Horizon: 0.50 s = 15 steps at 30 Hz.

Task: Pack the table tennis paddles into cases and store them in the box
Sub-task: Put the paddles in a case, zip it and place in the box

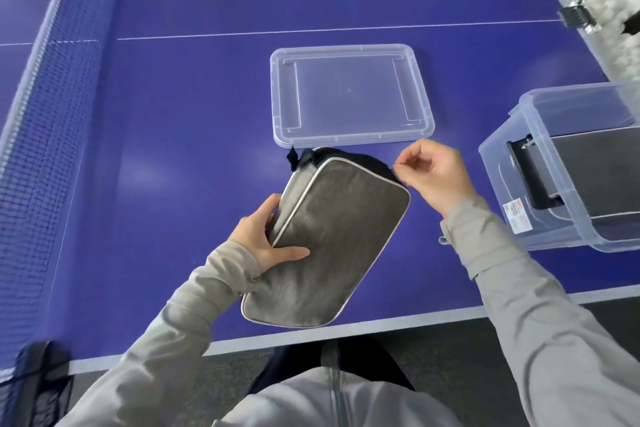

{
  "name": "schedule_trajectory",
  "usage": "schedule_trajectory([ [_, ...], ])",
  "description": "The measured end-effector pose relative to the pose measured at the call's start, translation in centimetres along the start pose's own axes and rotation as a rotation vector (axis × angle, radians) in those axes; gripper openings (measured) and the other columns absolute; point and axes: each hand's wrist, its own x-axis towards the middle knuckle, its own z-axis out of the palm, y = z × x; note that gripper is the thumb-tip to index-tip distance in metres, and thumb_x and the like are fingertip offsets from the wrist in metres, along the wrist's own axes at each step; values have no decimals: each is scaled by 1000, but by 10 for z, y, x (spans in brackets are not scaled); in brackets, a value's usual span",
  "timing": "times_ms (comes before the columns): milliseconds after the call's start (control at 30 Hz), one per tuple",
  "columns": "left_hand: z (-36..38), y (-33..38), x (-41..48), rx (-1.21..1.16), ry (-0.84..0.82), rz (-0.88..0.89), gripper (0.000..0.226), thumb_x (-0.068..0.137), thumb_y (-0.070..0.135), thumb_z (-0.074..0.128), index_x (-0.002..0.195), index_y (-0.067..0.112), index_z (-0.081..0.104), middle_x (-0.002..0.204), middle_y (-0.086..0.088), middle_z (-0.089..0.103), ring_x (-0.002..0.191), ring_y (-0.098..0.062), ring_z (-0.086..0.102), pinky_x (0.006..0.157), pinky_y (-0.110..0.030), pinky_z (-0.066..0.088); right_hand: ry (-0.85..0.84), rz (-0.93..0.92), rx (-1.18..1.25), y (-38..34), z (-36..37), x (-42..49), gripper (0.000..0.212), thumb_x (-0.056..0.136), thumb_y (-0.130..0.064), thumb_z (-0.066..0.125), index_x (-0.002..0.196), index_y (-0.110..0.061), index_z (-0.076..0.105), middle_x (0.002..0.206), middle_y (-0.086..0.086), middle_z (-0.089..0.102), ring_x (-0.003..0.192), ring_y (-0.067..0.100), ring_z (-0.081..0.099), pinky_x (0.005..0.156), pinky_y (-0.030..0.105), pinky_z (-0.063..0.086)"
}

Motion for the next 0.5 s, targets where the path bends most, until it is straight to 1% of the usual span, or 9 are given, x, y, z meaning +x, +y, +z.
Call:
schedule_trajectory([
  [33, -2, 2, 0, 72, -11, 21, 59, 45, 56, 78, 89, 54, 38, 71, 14, 60, 64, -1, 58, 66, -18, 44, -16, -42, -6, -7, 4, -2, 29, 74, 6, 64, 65, -22, 59, 63, -8, 62, 56, 2, 56, 62, 14, 47],
  [67, -4, 4, 0, 142, -23, 40, 60, 48, 53, 82, 88, 53, 37, 66, 16, 56, 59, 2, 54, 61, -16, 39, -34, -86, -9, -13, 8, -3, 30, 73, 7, 63, 65, -22, 59, 62, -10, 61, 56, 1, 55, 62, 14, 46],
  [133, -8, 7, 0, 227, -24, 60, 65, 54, 44, 87, 91, 46, 34, 62, 17, 50, 53, 1, 49, 60, -18, 35, -71, -155, -25, -21, 14, -7, 32, 72, 8, 62, 65, -23, 58, 62, -9, 60, 56, 3, 53, 63, 16, 45],
  [200, -15, 9, -2, 248, -22, 58, 67, 56, 41, 87, 100, 37, 36, 65, 17, 51, 57, 1, 50, 63, -20, 36, -78, -178, -19, -26, 17, -12, 32, 71, 9, 61, 65, -22, 58, 62, -7, 60, 57, 5, 53, 64, 17, 46],
  [267, -24, 10, -2, 264, -45, 73, 67, 57, 42, 87, 101, 39, 37, 68, 17, 55, 61, -3, 54, 64, -21, 39, -63, -185, 1, -29, 16, -15, 31, 71, 9, 61, 64, -21, 59, 62, -8, 60, 57, 6, 53, 64, 16, 46],
  [367, -38, 14, -2, 311, -82, 117, 64, 56, 47, 83, 97, 44, 34, 66, 13, 56, 59, -12, 54, 63, -26, 44, -6, -124, 130, -31, 15, -15, 31, 72, 13, 61, 65, -17, 59, 60, -9, 60, 60, 12, 56, 65, 22, 49],
  [400, -42, 14, -2, 326, -85, 132, 63, 56, 47, 83, 95, 46, 33, 66, 13, 56, 59, -10, 55, 62, -23, 44, 9, -79, 209, -32, 16, -16, 31, 72, 15, 60, 65, -15, 60, 60, -8, 61, 61, 14, 57, 66, 24, 51],
  [433, -45, 14, -3, 341, -85, 146, 62, 57, 47, 83, 93, 49, 33, 64, 14, 56, 58, -5, 54, 60, -18, 43, 13, -34, 284, -33, 17, -17, 31, 73, 17, 58, 65, -13, 60, 59, -7, 62, 61, 15, 59, 65, 25, 52],
  [500, -49, 11, -6, 378, -82, 170, 61, 59, 45, 82, 89, 53, 30, 61, 16, 53, 56, 0, 52, 56, -10, 36, 6, 17, 373, -38, 21, -21, 32, 74, 19, 55, 65, -11, 59, 57, -6, 61, 57, 13, 58, 61, 22, 51],
])
